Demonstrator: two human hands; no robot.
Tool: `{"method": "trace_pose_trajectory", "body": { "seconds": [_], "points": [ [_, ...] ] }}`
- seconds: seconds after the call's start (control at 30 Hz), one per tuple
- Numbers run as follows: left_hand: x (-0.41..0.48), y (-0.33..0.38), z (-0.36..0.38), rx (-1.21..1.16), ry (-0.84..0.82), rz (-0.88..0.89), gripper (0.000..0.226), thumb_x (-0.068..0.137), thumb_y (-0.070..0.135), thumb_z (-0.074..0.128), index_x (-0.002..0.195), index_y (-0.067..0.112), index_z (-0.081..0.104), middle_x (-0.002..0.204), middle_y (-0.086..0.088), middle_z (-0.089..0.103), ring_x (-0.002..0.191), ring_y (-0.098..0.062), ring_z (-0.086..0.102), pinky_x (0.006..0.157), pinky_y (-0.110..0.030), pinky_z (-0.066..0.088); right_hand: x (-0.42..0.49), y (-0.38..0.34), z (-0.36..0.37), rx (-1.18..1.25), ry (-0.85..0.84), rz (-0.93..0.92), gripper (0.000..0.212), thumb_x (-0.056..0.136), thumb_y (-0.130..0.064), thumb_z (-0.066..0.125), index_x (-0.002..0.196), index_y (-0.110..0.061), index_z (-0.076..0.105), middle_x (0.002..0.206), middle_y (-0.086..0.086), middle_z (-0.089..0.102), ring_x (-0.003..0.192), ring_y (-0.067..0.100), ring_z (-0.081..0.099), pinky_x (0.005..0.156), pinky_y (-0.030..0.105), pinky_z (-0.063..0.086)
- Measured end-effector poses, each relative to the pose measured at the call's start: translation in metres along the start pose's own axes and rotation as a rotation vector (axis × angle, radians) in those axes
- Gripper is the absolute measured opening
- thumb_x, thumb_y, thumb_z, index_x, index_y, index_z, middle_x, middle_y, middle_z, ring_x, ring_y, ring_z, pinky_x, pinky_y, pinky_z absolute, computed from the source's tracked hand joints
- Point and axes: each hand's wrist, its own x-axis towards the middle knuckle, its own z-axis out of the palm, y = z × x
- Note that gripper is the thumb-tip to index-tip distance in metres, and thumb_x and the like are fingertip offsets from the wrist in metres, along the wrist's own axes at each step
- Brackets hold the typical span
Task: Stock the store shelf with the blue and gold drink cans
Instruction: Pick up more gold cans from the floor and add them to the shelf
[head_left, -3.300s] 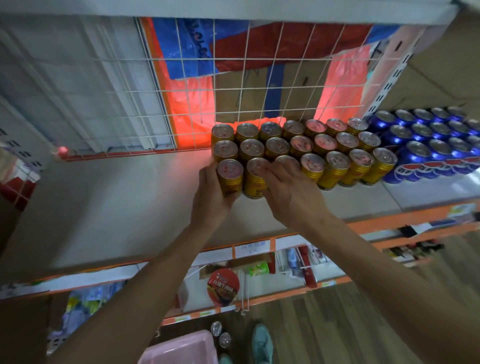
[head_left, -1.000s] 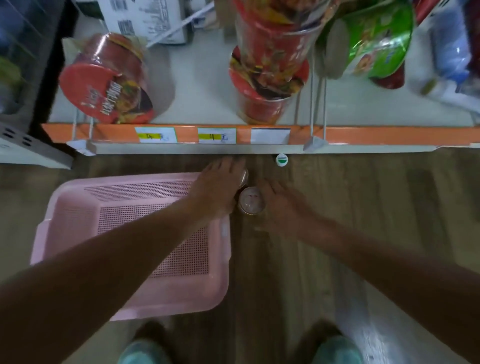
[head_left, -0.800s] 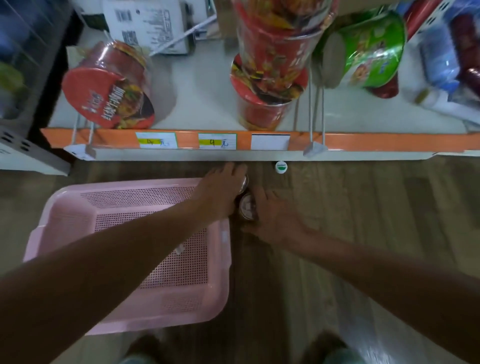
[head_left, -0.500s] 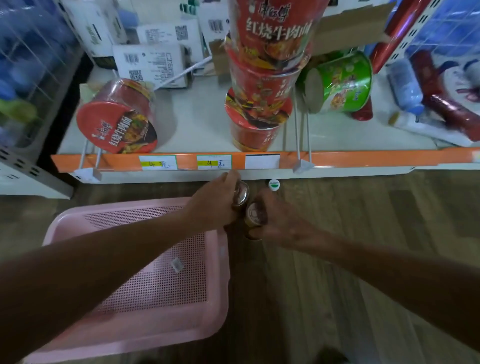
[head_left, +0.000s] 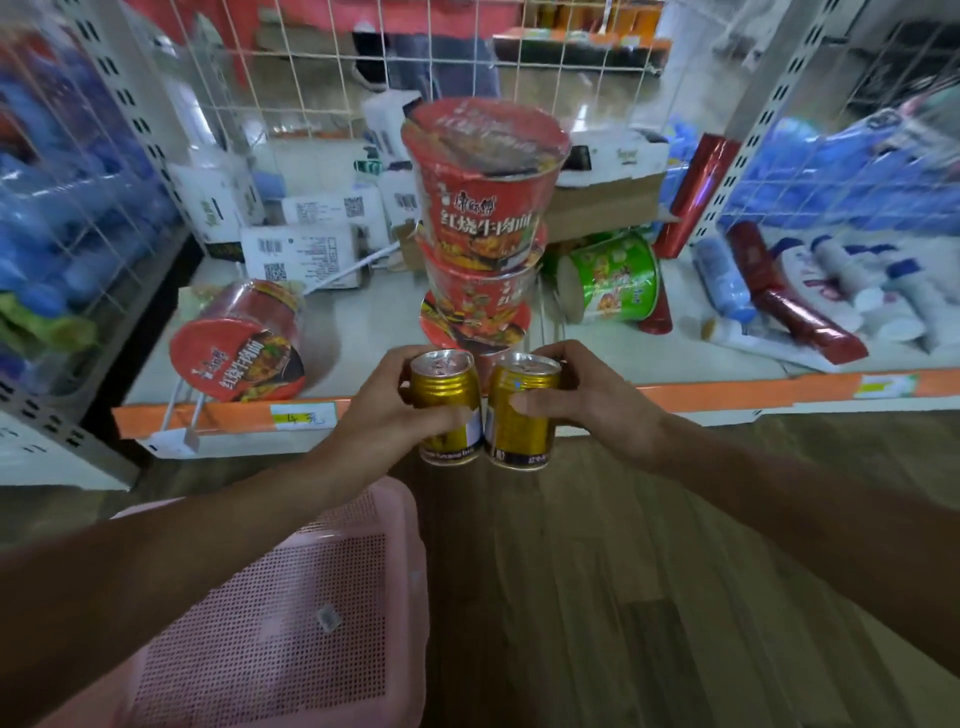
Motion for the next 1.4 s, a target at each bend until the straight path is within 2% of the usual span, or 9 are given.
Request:
{"method": "trace_pose_trajectory", "body": {
  "seconds": [0.2, 0.47, 0.67, 0.77, 0.87, 1.03, 1.1, 1.33, 1.4],
  "points": [
    [-0.004, 0.030, -0.001, -0.196, 0.058, 0.020, 0.074, 0.058, 0.046, 0.084, 0.124, 0.026, 0.058, 0.114, -0.001, 0.072, 0.106, -0.019, 0.071, 0.096, -0.044, 0.055, 0.004, -0.015, 0.007, 0.317, 0.034, -0.048, 0.052, 0.082, -0.039, 0.073, 0.127, -0.016, 0.059, 0.115, 0.007, 0.073, 0.104, 0.028, 0.071, 0.086, 0.046, 0.058],
    [-0.016, 0.075, -0.005, -0.444, 0.121, -0.053, 0.050, 0.080, 0.031, 0.073, 0.126, 0.019, 0.058, 0.118, -0.009, 0.071, 0.108, -0.029, 0.070, 0.093, -0.056, 0.054, -0.001, -0.059, 0.025, 0.497, 0.031, -0.019, 0.057, 0.090, -0.044, 0.063, 0.137, -0.012, 0.054, 0.125, 0.016, 0.068, 0.113, 0.036, 0.067, 0.096, 0.053, 0.053],
    [-0.077, 0.135, -0.016, -0.548, 0.155, -0.225, 0.061, 0.067, 0.038, 0.078, 0.120, 0.015, 0.061, 0.107, -0.012, 0.069, 0.101, -0.034, 0.069, 0.084, -0.052, 0.058, -0.074, -0.118, 0.026, 0.498, 0.121, 0.154, 0.055, 0.082, -0.055, 0.071, 0.126, -0.022, 0.063, 0.116, 0.009, 0.073, 0.106, 0.030, 0.071, 0.095, 0.055, 0.053],
    [-0.108, 0.192, -0.022, -0.582, 0.160, -0.308, 0.061, 0.064, 0.040, 0.080, 0.117, 0.016, 0.063, 0.103, -0.014, 0.070, 0.094, -0.036, 0.071, 0.078, -0.052, 0.060, -0.121, -0.167, 0.020, 0.510, 0.130, 0.228, 0.054, 0.079, -0.058, 0.070, 0.121, -0.025, 0.064, 0.113, 0.009, 0.074, 0.101, 0.030, 0.072, 0.087, 0.050, 0.056],
    [-0.135, 0.269, -0.030, -0.583, 0.152, -0.340, 0.039, 0.073, 0.034, 0.077, 0.107, 0.018, 0.065, 0.092, -0.007, 0.073, 0.082, -0.026, 0.074, 0.066, -0.039, 0.060, -0.159, -0.231, 0.013, 0.503, 0.134, 0.245, 0.067, 0.076, -0.066, 0.070, 0.125, -0.021, 0.064, 0.115, 0.009, 0.073, 0.103, 0.029, 0.072, 0.081, 0.041, 0.057],
    [-0.170, 0.419, -0.051, -0.527, 0.175, -0.320, 0.022, 0.091, 0.033, 0.071, 0.104, 0.016, 0.064, 0.080, 0.002, 0.073, 0.074, -0.014, 0.072, 0.060, -0.024, 0.055, -0.209, -0.369, -0.005, 0.519, 0.219, 0.229, 0.042, 0.084, -0.053, 0.064, 0.113, -0.024, 0.070, 0.109, 0.005, 0.076, 0.101, 0.025, 0.072, 0.079, 0.035, 0.058],
    [-0.178, 0.478, -0.063, -0.531, 0.182, -0.310, 0.016, 0.093, 0.023, 0.062, 0.104, 0.011, 0.062, 0.072, 0.006, 0.072, 0.065, -0.007, 0.070, 0.055, -0.017, 0.052, -0.223, -0.427, -0.014, 0.508, 0.231, 0.212, 0.047, 0.084, -0.056, 0.065, 0.117, -0.023, 0.069, 0.112, 0.004, 0.075, 0.104, 0.023, 0.071, 0.080, 0.033, 0.057],
    [-0.193, 0.632, -0.105, -0.623, 0.099, -0.252, 0.017, 0.099, 0.019, 0.055, 0.115, 0.024, 0.058, 0.089, 0.010, 0.078, 0.082, -0.007, 0.075, 0.061, -0.017, 0.056, -0.256, -0.594, -0.037, 0.465, 0.245, 0.156, 0.053, 0.087, -0.057, 0.065, 0.122, -0.017, 0.065, 0.112, 0.009, 0.074, 0.103, 0.026, 0.072, 0.082, 0.038, 0.058],
    [-0.195, 0.660, -0.115, -0.583, 0.113, -0.251, 0.026, 0.098, 0.026, 0.058, 0.123, 0.020, 0.058, 0.103, 0.000, 0.077, 0.092, -0.015, 0.075, 0.066, -0.021, 0.058, -0.261, -0.626, -0.043, 0.477, 0.250, 0.154, 0.046, 0.087, -0.053, 0.064, 0.119, -0.020, 0.065, 0.110, 0.005, 0.075, 0.101, 0.024, 0.073, 0.082, 0.038, 0.059]
  ]
}}
